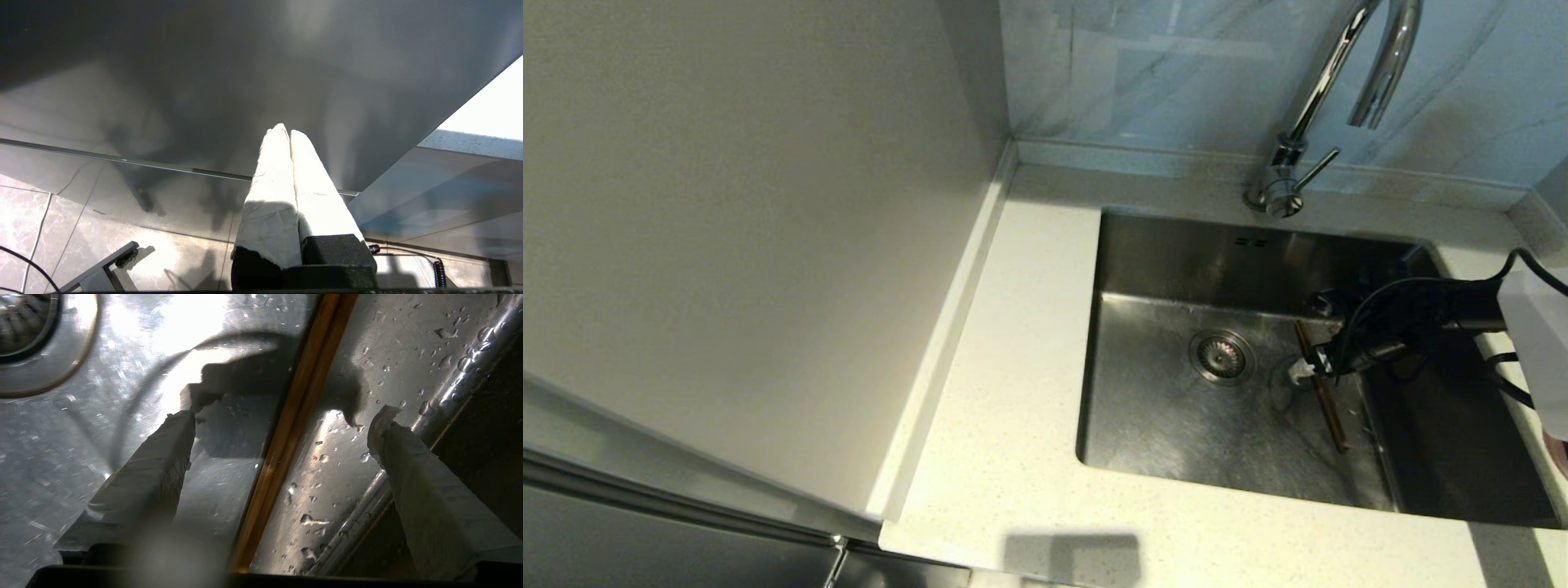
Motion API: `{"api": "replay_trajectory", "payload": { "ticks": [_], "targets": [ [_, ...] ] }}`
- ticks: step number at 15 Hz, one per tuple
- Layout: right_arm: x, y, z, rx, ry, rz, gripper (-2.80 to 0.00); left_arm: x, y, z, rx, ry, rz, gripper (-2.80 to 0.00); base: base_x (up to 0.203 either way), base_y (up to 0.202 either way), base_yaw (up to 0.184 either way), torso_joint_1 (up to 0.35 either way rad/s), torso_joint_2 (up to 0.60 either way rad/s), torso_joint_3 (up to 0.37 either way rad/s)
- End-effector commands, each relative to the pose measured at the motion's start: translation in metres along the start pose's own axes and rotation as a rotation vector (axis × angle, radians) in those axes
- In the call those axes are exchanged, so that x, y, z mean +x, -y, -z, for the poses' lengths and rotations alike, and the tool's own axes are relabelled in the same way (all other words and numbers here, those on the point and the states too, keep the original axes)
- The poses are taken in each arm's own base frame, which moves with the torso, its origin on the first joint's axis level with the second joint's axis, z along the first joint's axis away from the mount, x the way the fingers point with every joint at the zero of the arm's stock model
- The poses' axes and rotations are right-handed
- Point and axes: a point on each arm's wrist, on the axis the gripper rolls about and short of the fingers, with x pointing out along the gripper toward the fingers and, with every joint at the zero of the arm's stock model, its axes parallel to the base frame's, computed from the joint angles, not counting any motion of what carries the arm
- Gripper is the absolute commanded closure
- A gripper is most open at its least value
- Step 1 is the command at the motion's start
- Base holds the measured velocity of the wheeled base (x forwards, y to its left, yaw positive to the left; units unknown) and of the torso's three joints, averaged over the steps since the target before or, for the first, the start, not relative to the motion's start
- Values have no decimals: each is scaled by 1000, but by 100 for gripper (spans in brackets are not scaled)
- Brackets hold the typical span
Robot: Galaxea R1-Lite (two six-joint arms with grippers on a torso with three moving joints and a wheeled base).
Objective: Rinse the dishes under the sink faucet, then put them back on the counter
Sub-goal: Put the chopsticks back to the table from the sink
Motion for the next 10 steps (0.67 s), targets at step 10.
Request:
{"api": "replay_trajectory", "payload": {
  "ticks": [10],
  "targets": [
    [12,0,6,-5,-17,-1,-280,0,0,0,-1,3,-1,0,0,0,0,0,0,0]
  ]
}}
